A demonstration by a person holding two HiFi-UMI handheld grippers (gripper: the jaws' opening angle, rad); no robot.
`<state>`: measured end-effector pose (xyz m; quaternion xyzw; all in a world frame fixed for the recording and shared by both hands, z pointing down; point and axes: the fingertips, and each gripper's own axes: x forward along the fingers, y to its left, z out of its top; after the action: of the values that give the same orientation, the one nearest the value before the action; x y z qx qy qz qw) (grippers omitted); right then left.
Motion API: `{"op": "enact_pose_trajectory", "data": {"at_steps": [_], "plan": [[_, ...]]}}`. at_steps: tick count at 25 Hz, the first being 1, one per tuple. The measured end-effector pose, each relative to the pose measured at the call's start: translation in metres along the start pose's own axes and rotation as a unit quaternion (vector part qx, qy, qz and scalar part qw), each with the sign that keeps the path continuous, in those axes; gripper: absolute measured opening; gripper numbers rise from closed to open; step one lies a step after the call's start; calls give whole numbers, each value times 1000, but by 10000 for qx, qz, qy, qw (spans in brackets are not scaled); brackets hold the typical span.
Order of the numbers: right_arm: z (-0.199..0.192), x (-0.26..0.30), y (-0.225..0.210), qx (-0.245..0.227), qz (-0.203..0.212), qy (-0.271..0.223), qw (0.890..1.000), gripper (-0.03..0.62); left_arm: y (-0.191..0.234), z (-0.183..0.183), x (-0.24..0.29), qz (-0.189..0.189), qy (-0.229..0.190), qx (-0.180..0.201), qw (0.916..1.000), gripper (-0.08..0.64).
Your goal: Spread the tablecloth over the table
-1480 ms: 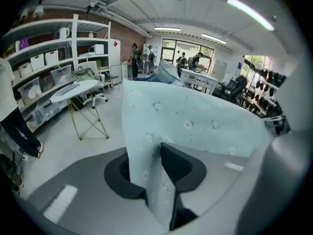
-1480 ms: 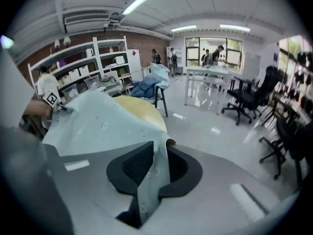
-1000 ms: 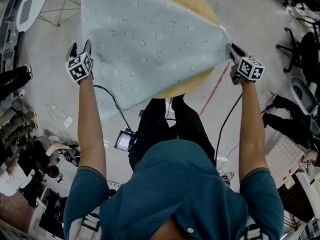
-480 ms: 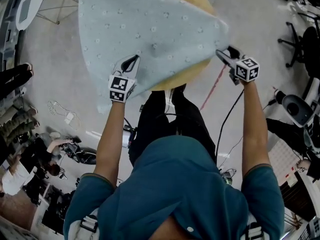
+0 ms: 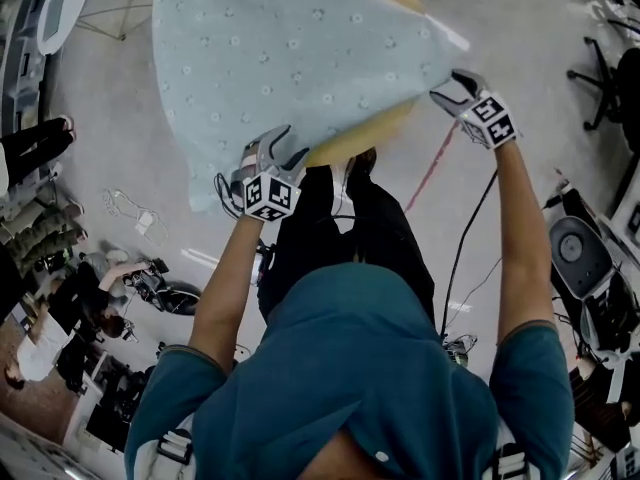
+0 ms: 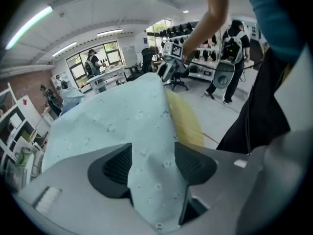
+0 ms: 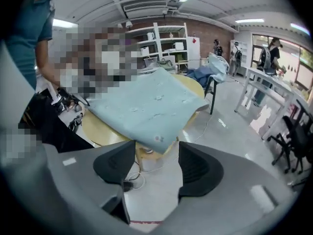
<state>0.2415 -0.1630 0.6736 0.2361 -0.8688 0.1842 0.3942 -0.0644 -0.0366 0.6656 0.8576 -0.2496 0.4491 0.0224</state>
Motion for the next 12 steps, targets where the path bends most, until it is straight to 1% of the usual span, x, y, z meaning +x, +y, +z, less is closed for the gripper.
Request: {"op": "enact_pose_trajectory", "data": {"at_steps": [1, 3, 5, 6, 7, 9, 10, 11, 12], "plan": [[0, 4, 0, -198, -14, 48, 9998, 264, -2, 1, 3, 88, 92, 124, 9998, 272], [-1, 7, 3, -555, -58, 129, 9984, 264, -4, 3, 4, 281, 203, 202, 9992, 281], [4, 2, 6, -731, -165, 20, 9972, 261, -5, 5, 0, 475, 239, 102, 9985, 295], [9, -3, 8, -736, -197, -95, 9970, 254, -4, 5, -2, 560, 257, 19, 9981, 302], [15, -9, 11, -682, -199, -227, 9972, 230, -4, 5, -4, 637, 286, -67, 9975, 301], [30, -24, 14, -450, -157, -493, 9976, 158, -2, 4, -8, 763, 333, -216, 9963, 298], [37, -33, 15, -280, -123, -622, 9976, 122, 0, 5, -11, 808, 309, -276, 9959, 295], [46, -42, 15, -49, -53, -755, 9971, 71, 1, 9, -16, 836, 235, -324, 9957, 297], [55, -53, 17, 245, 68, -905, 9956, 40, 1, 15, -21, 848, 128, -341, 9957, 337]]}}
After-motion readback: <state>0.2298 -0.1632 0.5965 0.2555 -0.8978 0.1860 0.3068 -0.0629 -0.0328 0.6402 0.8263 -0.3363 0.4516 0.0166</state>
